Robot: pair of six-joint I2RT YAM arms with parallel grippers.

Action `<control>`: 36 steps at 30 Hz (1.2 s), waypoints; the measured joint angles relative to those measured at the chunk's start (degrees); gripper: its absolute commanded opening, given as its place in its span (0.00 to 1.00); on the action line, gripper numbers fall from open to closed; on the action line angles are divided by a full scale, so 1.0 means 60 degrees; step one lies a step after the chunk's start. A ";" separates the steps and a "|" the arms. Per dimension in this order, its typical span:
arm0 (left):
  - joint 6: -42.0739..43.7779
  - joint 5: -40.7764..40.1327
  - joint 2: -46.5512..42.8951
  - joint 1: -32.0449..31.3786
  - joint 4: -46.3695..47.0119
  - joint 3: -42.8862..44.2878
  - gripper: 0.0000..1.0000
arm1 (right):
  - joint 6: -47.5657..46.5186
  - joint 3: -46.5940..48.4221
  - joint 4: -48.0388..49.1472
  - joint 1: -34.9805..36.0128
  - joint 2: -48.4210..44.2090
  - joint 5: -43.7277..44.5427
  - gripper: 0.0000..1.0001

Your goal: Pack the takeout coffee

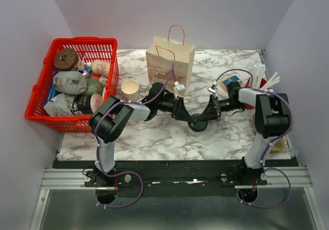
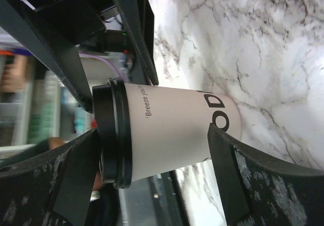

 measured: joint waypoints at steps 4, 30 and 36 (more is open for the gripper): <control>0.0142 -0.0073 -0.0160 0.0029 -0.0229 -0.0004 0.71 | -0.0357 0.0069 0.0044 0.0033 -0.0987 0.0576 0.98; 1.0207 -0.0430 -0.2503 -0.0138 -0.7125 0.1483 0.75 | -0.6422 -0.1599 0.0044 0.1803 -0.6699 0.3912 0.99; 1.1089 -0.0430 -0.2477 -0.0390 -0.7147 0.1483 0.75 | -0.6488 -0.1690 0.0477 0.2087 -0.6692 0.4120 0.99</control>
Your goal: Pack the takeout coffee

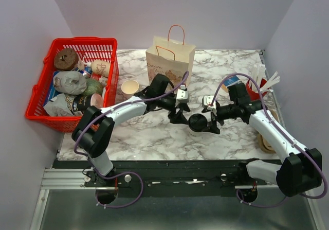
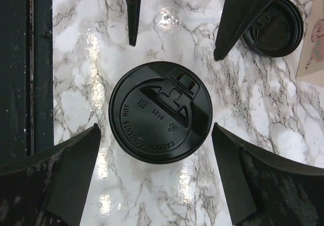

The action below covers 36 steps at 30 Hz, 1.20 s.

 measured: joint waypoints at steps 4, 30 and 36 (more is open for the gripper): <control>0.0324 0.0000 0.0157 -0.0255 0.0007 0.0007 0.75 | 0.0022 0.0000 0.0157 0.0033 0.0062 0.0025 0.99; 0.0324 -0.0295 0.0780 -0.0608 0.0805 0.0157 0.70 | 0.0160 0.0044 0.0237 0.0098 0.0714 -0.0029 0.85; 0.0357 -0.0266 0.0798 -0.0627 0.0769 0.0157 0.67 | 0.0175 0.0055 0.0248 0.0098 0.0790 -0.0069 0.85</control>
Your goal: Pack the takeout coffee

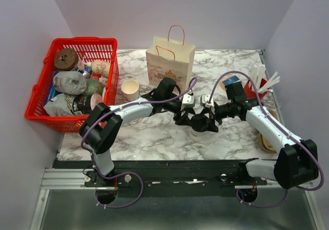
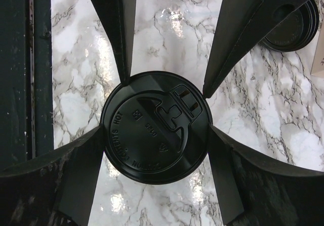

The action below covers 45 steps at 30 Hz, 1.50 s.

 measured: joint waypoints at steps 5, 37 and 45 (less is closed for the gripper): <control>0.0025 0.0146 0.0058 0.0047 0.0076 -0.0025 0.66 | -0.0004 0.0044 0.0000 -0.0029 0.0197 -0.0004 0.84; 0.0871 0.0266 0.0117 0.0062 -0.0302 0.0051 0.66 | 0.1253 -0.0721 0.1191 0.0441 -0.0419 0.0739 0.80; 0.1464 0.0015 0.0117 -0.0073 -0.1067 0.0368 0.66 | 0.1246 -0.0743 0.1162 0.0484 -0.0455 0.0892 0.80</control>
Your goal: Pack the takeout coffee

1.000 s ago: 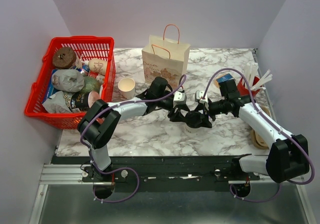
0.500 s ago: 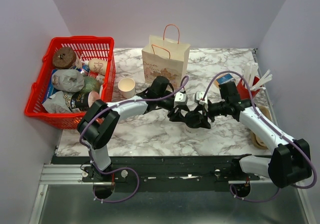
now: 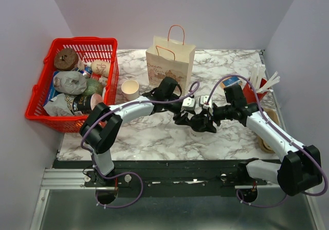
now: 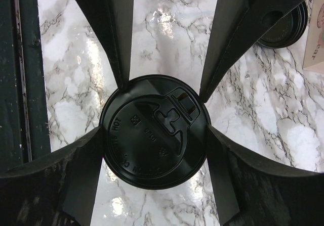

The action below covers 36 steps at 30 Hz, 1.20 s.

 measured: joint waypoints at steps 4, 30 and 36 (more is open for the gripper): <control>0.0138 -0.0127 -0.0047 -0.0055 -0.0080 0.0011 0.66 | -0.0036 0.0007 -0.0047 0.0000 0.0007 0.0011 0.79; 0.0346 0.0175 0.0437 -0.0040 -0.0918 0.0681 0.66 | -0.0798 0.0885 -0.1078 -0.0117 0.0936 -0.0215 0.76; -0.0277 -0.0004 0.0135 -0.0091 0.0044 0.0073 0.66 | -0.0382 0.0612 -0.0721 0.0113 0.0572 0.0211 0.76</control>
